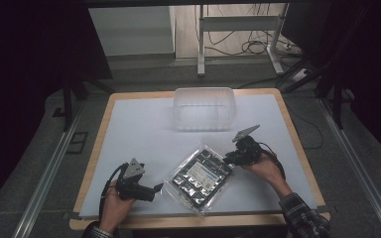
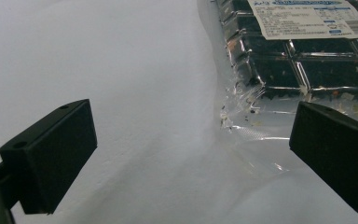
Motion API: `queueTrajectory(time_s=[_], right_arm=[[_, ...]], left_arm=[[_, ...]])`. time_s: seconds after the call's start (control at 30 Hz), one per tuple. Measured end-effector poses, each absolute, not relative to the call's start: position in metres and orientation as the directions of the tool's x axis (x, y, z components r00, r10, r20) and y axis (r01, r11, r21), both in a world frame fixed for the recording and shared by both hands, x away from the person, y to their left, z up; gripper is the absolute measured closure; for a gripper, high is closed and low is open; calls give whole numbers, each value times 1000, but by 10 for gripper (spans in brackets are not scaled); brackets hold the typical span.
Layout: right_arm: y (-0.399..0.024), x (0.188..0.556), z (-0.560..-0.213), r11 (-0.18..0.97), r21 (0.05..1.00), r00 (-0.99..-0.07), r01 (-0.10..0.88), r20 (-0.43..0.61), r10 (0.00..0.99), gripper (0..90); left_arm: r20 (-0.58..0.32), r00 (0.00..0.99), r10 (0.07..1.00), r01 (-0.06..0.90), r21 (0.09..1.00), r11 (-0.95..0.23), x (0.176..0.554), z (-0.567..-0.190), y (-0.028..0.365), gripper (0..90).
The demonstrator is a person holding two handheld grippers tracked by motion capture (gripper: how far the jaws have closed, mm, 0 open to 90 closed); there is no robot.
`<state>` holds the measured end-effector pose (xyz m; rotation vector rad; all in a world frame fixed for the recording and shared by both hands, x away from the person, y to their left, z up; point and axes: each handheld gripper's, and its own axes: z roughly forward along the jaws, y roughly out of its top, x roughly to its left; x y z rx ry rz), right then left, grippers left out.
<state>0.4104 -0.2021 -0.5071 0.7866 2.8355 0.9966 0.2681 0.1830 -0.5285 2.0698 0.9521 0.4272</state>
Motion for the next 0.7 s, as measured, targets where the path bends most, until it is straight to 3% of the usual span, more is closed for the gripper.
queueTrajectory(time_s=[0.2, 0.27, 0.7], right_arm=[[-200, 411, -511, 662, 576, -855, 479, 136, 501, 782], [-201, 411, -510, 651, 573, -842, 499, 142, 520, 878], [-201, 408, -498, 622, 583, -824, 523, 158, 544, 889]], left_arm=[[-21, 661, 750, 480, 780, -402, 268, -529, 182, 3], [-19, 662, 750, 479, 780, -403, 268, -529, 182, 3], [-13, 657, 754, 472, 788, -397, 267, -527, 183, 4]])
